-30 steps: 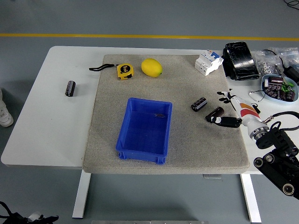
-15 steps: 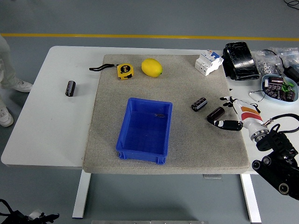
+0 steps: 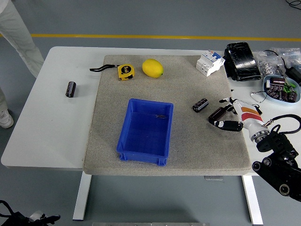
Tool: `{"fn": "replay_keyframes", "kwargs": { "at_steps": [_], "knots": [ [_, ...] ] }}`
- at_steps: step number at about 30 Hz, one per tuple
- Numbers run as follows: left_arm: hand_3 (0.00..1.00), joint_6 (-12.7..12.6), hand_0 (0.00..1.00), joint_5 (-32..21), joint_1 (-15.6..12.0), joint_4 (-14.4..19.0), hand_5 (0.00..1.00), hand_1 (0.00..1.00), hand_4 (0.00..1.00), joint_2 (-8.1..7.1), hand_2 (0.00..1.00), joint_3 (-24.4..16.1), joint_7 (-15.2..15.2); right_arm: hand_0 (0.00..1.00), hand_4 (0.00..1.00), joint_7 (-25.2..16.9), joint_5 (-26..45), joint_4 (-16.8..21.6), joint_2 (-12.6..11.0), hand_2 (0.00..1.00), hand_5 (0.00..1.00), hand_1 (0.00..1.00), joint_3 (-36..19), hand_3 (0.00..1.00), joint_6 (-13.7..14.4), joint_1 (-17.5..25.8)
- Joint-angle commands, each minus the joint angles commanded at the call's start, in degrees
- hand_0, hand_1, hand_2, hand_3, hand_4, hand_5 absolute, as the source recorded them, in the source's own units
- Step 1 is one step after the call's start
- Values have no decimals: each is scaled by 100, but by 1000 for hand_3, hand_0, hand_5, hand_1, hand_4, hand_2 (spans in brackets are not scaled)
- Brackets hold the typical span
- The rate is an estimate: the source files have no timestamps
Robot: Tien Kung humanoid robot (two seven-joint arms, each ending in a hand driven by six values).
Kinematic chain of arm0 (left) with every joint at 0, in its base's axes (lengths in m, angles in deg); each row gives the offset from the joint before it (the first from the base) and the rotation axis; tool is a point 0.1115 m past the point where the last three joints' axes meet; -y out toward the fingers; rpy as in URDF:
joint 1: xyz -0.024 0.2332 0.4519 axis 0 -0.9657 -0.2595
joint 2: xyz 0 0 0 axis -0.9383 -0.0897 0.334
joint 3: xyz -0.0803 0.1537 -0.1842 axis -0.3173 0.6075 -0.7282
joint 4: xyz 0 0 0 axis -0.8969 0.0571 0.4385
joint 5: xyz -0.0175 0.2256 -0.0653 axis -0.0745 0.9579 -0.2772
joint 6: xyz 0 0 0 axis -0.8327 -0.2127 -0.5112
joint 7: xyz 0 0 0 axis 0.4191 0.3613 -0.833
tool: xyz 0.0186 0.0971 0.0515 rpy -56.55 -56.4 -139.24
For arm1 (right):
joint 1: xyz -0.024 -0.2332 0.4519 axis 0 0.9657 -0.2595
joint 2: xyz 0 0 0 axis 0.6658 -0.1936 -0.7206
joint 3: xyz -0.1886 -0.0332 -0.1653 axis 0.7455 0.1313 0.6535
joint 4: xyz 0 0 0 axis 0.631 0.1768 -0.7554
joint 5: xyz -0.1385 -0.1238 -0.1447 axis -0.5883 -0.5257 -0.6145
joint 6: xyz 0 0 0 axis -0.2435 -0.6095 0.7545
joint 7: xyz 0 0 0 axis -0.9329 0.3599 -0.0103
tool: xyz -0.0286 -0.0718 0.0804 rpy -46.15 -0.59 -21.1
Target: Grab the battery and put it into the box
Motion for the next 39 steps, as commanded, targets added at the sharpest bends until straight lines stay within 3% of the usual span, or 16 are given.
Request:
{"fn": "replay_keyframes", "kwargs": {
  "at_steps": [10, 11, 16, 17, 22, 23, 39],
  "knots": [
    [628, 2, 554, -17, -4, 0, 688, 518, 634, 4, 616, 24, 6, 525, 998, -37, 27, -64, 9, 574, 485, 556, 89, 749, 24, -44],
    [628, 5, 553, -21, -5, 0, 688, 518, 634, 4, 616, 34, 6, 437, 998, -86, 67, -91, 12, 540, 460, 512, 123, 707, 72, -56],
    [628, 5, 553, -70, -1, 0, 688, 518, 634, 8, 616, 88, 8, 437, 998, -351, 206, -219, 19, 540, 460, 512, 261, 707, 350, -119],
    [628, 7, 553, -89, 2, 0, 689, 518, 634, 7, 617, 110, 11, 373, 998, -389, 237, -241, 23, 496, 410, 471, 279, 664, 389, -126],
    [628, 7, 553, -149, 7, 0, 689, 518, 634, 6, 617, 161, 17, 373, 998, -477, 307, -272, 29, 496, 410, 471, 314, 664, 506, -138],
    [628, 8, 554, -164, 7, 0, 687, 519, 633, 4, 617, 175, 19, 358, 998, -487, 309, -271, 28, 468, 363, 461, 320, 637, 519, -140],
    [628, 27, 555, -137, -4, 0, 688, 519, 633, -3, 617, 161, 7, 354, 998, -482, 132, -237, 29, 466, 382, 460, 118, 634, 506, -101]
  ]
}}
